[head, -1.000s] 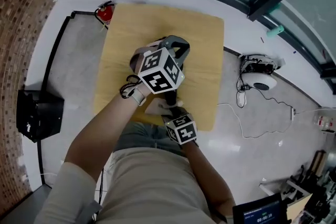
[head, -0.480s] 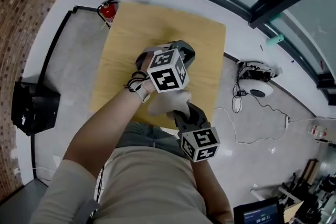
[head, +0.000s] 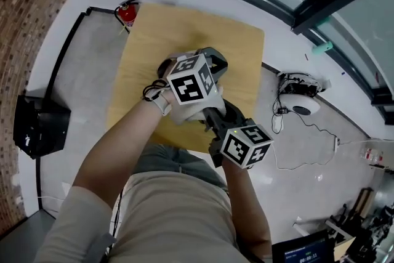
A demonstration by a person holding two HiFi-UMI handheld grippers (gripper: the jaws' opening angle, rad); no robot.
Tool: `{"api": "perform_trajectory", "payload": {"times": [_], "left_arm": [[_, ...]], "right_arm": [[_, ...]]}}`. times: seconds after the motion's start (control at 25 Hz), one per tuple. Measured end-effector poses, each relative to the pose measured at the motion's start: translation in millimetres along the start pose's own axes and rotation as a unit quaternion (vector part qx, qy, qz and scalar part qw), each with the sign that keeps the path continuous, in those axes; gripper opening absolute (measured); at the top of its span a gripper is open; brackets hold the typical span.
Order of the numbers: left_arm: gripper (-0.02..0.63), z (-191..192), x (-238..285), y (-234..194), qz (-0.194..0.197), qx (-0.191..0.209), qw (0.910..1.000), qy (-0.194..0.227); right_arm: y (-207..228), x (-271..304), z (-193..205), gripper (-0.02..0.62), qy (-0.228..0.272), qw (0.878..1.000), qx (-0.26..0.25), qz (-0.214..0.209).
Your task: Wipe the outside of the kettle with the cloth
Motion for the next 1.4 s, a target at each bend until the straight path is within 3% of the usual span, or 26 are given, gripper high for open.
{"api": "perform_trajectory", "payload": {"times": [0.08,0.24,0.44,0.52,0.6,0.64,0.68,0.72,0.76,0.8,0.84,0.88,0.92,1.04,1.12,1.24,1.28,1.32,1.4], "left_arm": [[-0.006,1,0,2,-0.01,0.006,0.9999,-0.001],[-0.006,2,0,0,-0.009,0.005,0.9999,0.003],[-0.006,4,0,1,-0.011,0.011,0.9999,0.002],[-0.006,5,-4,0,-0.004,0.002,0.9999,0.015],[-0.005,10,-32,-8,0.004,-0.068,0.9954,0.068],[-0.005,15,-56,-12,0.005,-0.128,0.9847,0.119],[-0.005,22,-82,-12,0.01,-0.197,0.9633,0.182],[-0.005,31,-107,-7,0.027,-0.269,0.9306,0.246],[0.015,41,-127,5,0.055,-0.335,0.891,0.302],[0.137,50,-140,22,0.089,-0.385,0.8524,0.343],[0.249,55,-148,41,0.122,-0.417,0.8217,0.369],[0.3,58,-151,61,0.154,-0.434,0.8,0.384],[0.32,57,-152,79,0.185,-0.443,0.7847,0.393],[0.381,48,-147,111,0.252,-0.451,0.7523,0.408],[0.417,44,-144,113,0.277,-0.469,0.7264,0.42],[0.424,57,-150,103,0.308,-0.494,0.6953,0.421],[0.4,66,-154,98,0.323,-0.504,0.6801,0.423],[0.331,75,-160,93,0.338,-0.512,0.6634,0.428],[0.254,92,-169,83,0.346,-0.521,0.6408,0.445]], "right_arm": [[-3,-11,12,0.072,-0.016,1.0,-0.005,-0.011],[-13,-20,62,0.071,-0.105,0.992,-0.06,-0.026],[12,-2,147,0.071,-0.244,0.968,-0.059,0.024],[18,-12,152,0.071,-0.226,0.974,-0.017,0.027],[15,-36,133,0.071,-0.148,0.989,0.015,0.017],[13,-52,118,0.071,-0.1,0.995,0.02,0.01],[11,-70,102,0.071,-0.051,0.998,0.021,0.003],[10,-88,85,0.071,-0.007,1.0,0.021,-0.005],[8,-103,70,0.071,0.031,0.999,0.016,-0.013],[4,-114,56,0.071,0.06,0.998,0.004,-0.02],[-2,-119,43,0.071,0.081,0.996,-0.017,-0.025],[-10,-119,31,0.071,0.093,0.994,-0.043,-0.031],[-21,-113,20,0.071,0.1,0.992,-0.073,-0.04],[-67,-80,-5,0.071,0.083,0.973,-0.187,-0.105],[-101,-56,-9,0.071,0.043,0.945,-0.29,-0.144],[-137,-26,-7,0.071,-0.021,0.894,-0.419,-0.159],[-145,-17,-9,0.072,-0.023,0.887,-0.431,-0.164],[-153,-9,-10,0.072,-0.018,0.888,-0.428,-0.169],[-163,9,-9,0.072,-0.014,0.897,-0.409,-0.167]]}}
Point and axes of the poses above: the fingertips, and each gripper's own axes: x forward along the fingers, y to its right, z out of its underside, the point moved 8 cm from there along -x, backward along the fingers, and after that the axes turned 7 degrees about -x, right-handed, at the moved point
